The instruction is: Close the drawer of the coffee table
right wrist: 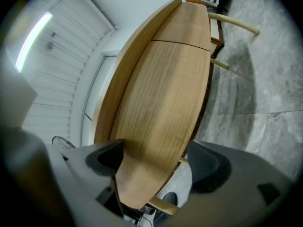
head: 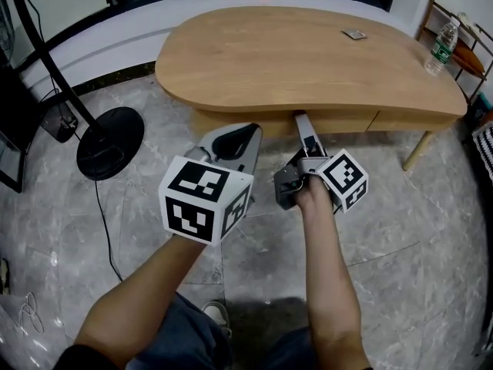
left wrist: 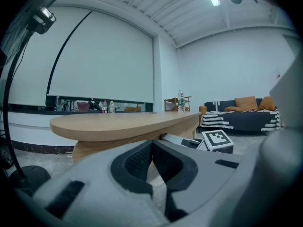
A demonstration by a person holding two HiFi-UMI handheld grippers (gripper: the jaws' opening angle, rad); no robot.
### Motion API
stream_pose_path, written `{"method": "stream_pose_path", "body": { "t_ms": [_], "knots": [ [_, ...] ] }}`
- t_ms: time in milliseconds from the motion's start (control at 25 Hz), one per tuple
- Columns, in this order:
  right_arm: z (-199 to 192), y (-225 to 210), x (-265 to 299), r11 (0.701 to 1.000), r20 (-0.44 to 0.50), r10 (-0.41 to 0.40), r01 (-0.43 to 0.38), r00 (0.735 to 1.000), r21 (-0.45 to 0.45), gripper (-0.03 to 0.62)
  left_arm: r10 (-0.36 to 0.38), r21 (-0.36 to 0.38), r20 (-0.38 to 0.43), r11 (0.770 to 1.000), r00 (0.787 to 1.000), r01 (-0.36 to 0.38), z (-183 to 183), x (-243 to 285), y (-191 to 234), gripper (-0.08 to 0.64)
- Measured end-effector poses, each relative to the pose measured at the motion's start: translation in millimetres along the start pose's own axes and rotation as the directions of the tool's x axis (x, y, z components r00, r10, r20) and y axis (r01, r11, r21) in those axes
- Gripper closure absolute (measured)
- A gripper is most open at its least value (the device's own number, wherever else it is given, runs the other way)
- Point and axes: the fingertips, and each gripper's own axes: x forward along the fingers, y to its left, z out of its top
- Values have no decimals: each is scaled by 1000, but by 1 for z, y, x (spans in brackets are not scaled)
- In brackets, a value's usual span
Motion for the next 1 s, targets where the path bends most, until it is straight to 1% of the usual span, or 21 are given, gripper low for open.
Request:
{"method": "stream_pose_path", "body": {
  "t_ms": [320,440,520,640,680,800,880,920,960,1000],
  "knots": [
    [1,0,2,1000,5,10,-10,1000,-10,167,2,19,7,1000,1000,-2,0,2,4,558],
    [-1,0,1,1000,-6,-3,3,1000,-9,174,10,12,10,1000,1000,-10,1,0,8,558],
    [0,0,0,999,-20,-22,21,1000,-26,188,9,5,13,1000,1000,-9,3,0,7,558],
    [-3,-1,-4,996,-48,-56,52,997,-69,238,17,-15,37,1000,999,-16,15,-4,5,558],
    [-6,1,-7,996,-60,-59,55,996,-74,243,22,-17,42,1000,999,-21,18,-6,4,558],
    [-8,12,-19,995,-88,-69,62,994,-83,256,34,9,38,999,999,-35,24,-14,-4,558],
    [-1,25,-27,992,-102,-79,68,992,-110,269,34,13,30,999,999,-34,35,-18,-7,558],
    [3,33,-30,989,-109,-84,69,991,-129,285,29,19,26,999,999,-30,45,-20,-8,558],
    [7,42,-35,987,-117,-91,73,989,-146,320,25,33,20,999,999,-26,55,-23,-9,558],
    [11,50,-41,984,-129,-102,81,986,-161,335,23,45,13,999,1000,-24,67,-26,-10,558]
  ]
}}
